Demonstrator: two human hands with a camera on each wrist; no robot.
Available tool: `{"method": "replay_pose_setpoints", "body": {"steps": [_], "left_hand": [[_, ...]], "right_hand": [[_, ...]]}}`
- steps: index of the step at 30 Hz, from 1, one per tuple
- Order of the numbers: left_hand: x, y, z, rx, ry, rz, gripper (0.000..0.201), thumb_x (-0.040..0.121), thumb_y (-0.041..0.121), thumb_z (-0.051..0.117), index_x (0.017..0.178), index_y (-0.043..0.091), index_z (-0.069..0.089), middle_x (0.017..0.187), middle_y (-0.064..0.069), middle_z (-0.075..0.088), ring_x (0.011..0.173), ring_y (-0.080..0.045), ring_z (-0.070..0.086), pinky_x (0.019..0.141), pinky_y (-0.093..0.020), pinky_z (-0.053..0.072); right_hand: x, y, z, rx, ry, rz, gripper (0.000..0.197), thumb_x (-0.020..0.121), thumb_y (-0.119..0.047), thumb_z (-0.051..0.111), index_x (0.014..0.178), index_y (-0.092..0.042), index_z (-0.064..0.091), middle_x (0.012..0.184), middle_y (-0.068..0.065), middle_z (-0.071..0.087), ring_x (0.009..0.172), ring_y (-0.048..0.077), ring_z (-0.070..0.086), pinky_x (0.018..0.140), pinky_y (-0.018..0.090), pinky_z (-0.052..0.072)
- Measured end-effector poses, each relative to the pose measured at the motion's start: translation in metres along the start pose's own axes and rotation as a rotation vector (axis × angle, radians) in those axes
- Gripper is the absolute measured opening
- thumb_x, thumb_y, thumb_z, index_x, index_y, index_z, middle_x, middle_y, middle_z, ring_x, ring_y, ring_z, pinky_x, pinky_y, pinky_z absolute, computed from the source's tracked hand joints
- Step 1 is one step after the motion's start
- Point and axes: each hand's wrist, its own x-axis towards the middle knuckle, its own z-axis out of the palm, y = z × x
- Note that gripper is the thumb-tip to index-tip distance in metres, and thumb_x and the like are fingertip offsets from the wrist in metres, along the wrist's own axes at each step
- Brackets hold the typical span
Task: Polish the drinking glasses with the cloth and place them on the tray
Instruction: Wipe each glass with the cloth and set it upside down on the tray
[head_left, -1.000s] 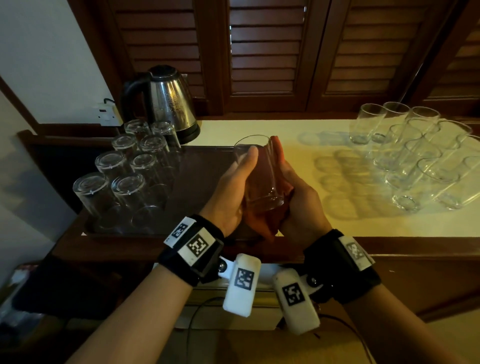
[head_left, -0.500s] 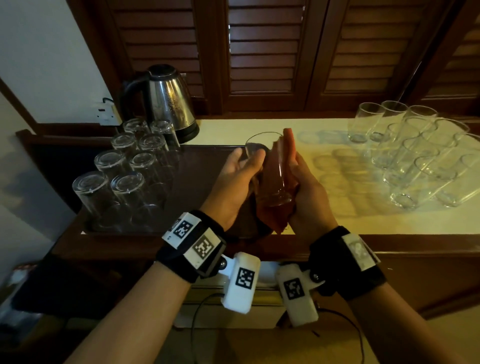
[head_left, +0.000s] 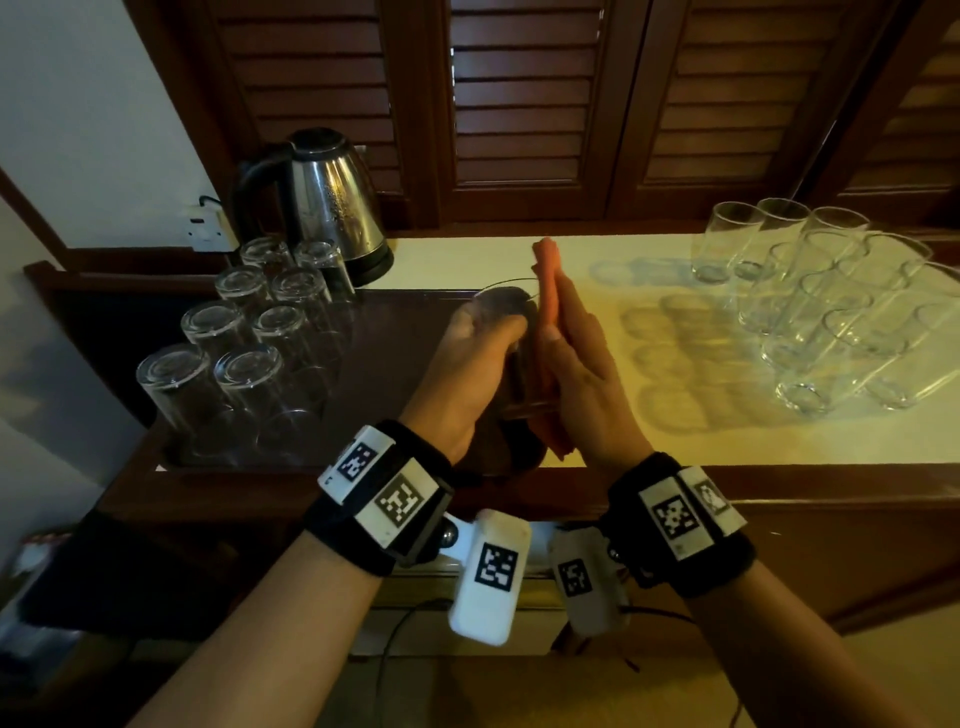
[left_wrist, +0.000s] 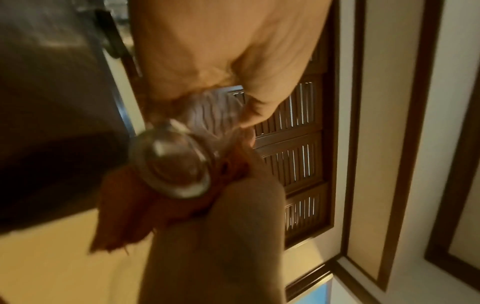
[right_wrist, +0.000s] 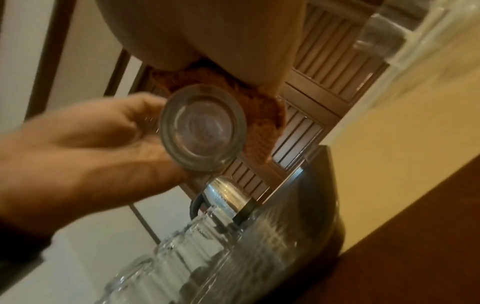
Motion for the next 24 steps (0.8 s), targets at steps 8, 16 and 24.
{"method": "replay_pose_setpoints", "body": {"steps": [8, 16, 24], "left_hand": [[0.001, 0.0, -0.006, -0.116, -0.129, -0.082, 0.076, 0.081, 0.062, 0.054, 0.132, 0.006, 0.059, 0.122, -0.019, 0.068, 0.112, -0.034, 0.066, 0.1, -0.053, 0.052], [-0.002, -0.009, 0.007, -0.109, -0.089, -0.009, 0.018, 0.092, 0.031, 0.067, 0.094, 0.013, 0.068, 0.068, 0.006, 0.066, 0.065, -0.006, 0.065, 0.059, -0.023, 0.055], [0.008, -0.007, -0.003, -0.337, -0.125, -0.097, 0.07, 0.077, 0.061, 0.058, 0.113, 0.003, 0.068, 0.103, -0.018, 0.072, 0.091, -0.03, 0.071, 0.078, -0.04, 0.06]], "right_hand": [[-0.001, -0.011, -0.005, 0.608, -0.019, 0.277, 0.039, 0.107, -0.028, 0.038, 0.141, -0.02, 0.054, 0.13, 0.013, 0.067, 0.117, 0.03, 0.065, 0.097, 0.043, 0.052], [-0.002, 0.002, 0.003, 0.072, -0.023, -0.015, 0.058, 0.1, -0.037, 0.044, 0.156, -0.032, 0.032, 0.147, -0.006, 0.049, 0.136, 0.014, 0.048, 0.117, 0.047, 0.036], [-0.022, -0.012, -0.009, 0.913, -0.126, 0.605, 0.055, 0.095, -0.046, 0.048, 0.133, -0.01, 0.064, 0.123, 0.018, 0.069, 0.102, 0.031, 0.07, 0.093, 0.043, 0.053]]}}
